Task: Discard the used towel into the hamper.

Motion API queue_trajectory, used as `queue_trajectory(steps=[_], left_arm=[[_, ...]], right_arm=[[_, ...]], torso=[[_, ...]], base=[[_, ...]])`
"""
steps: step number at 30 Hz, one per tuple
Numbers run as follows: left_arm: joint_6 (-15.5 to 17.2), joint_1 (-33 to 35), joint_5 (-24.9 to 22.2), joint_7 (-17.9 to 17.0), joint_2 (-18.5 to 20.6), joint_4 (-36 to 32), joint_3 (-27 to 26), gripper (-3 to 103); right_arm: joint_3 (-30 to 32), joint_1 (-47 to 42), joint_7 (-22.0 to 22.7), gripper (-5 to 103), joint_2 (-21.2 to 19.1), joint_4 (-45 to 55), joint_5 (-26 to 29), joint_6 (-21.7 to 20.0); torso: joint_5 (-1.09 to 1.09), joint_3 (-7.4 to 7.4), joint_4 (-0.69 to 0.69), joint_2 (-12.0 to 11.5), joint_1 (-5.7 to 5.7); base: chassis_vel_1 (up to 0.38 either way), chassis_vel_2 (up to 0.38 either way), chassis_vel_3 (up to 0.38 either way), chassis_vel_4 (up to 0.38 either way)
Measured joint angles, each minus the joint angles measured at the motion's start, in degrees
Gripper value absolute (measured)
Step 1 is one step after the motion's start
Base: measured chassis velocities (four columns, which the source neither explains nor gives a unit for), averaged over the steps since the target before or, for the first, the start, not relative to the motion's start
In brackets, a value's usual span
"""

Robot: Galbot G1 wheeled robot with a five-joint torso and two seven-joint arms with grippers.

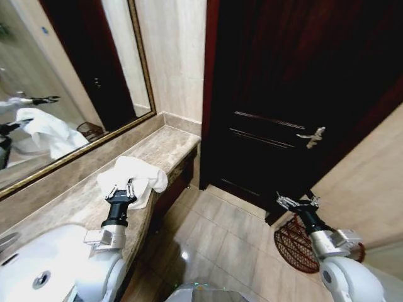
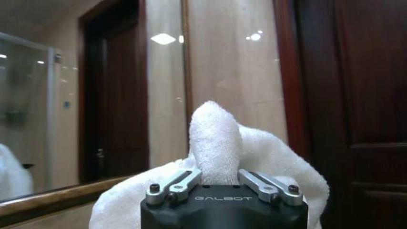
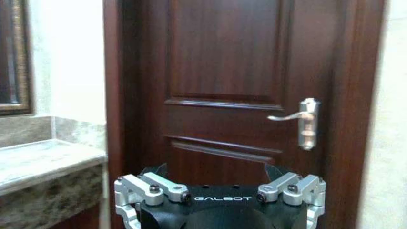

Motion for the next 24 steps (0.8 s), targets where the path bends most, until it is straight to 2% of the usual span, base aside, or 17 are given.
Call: queue_trajectory(steps=[15, 19, 24], left_arm=[[0.56, -0.06, -0.81, 0.66, 0.88, -0.26, 0.33, 7], [1.44, -0.71, -2.33, 1.23, 2.14, 0.13, 0.17, 7], [1.90, -1.96, -3.24, 1.52, 2.28, 1.21, 1.04, 7]], right_arm=[[0.83, -0.16, 0.45, 100, 1.12, 0.06, 0.03, 0.28], [1.37, -0.50, 0.46, 100, 2.08, 0.08, 0.05, 0.46], [1.95, -0.83, 0.56, 100, 5.47, 0.65, -0.61, 0.49]], torso=[[0.01, 0.00, 0.01, 0.01, 0.00], [-0.01, 0.00, 0.00, 0.01, 0.00], [-0.01, -0.01, -0.01, 0.01, -0.01]], base=[[-0.117, -0.125, -0.119, -0.117], [-0.125, -0.132, -0.154, -0.135], [-0.127, -0.132, -0.135, -0.144]])
